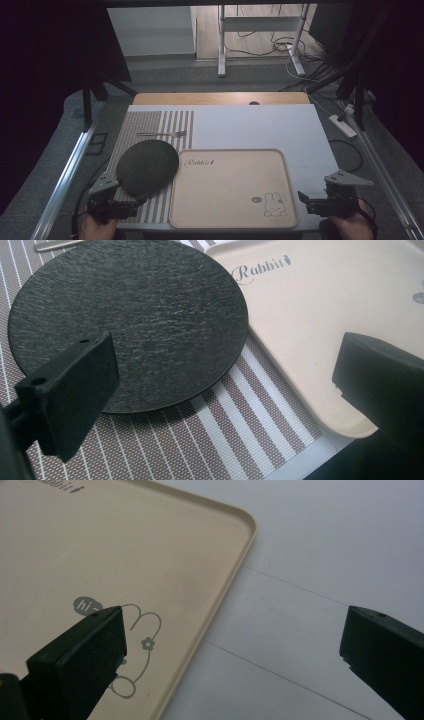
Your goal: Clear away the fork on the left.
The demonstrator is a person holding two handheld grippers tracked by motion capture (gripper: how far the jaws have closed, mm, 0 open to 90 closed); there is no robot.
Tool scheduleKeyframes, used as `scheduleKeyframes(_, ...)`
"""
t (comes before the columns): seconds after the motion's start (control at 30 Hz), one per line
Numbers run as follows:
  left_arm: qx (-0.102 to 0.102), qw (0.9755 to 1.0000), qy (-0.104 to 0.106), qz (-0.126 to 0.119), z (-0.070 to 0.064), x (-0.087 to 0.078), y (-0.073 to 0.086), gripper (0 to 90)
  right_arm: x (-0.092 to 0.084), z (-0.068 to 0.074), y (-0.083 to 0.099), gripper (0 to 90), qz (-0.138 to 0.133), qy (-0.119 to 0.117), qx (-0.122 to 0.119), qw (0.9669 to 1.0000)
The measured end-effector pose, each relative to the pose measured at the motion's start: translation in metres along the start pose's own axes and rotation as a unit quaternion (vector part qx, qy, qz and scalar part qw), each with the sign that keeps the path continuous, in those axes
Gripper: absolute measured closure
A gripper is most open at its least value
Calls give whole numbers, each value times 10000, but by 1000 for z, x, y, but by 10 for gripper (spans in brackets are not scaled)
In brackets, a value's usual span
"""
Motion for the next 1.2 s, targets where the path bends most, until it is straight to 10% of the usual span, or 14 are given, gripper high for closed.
scheduleKeyframes(1.2,78,9990,238,381,35,53,-34,0,1,2,1,0,61,-6,-100,9999)
Point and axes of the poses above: each handheld gripper's, and its own axes: x roughly forward along the jaws, y roughly out of its underside, z roughly to its left, the point moved 9 cm from there along x, roughly forward along the jaws, and after that the axes turned 3 degrees about y, right-handed, at the moved point
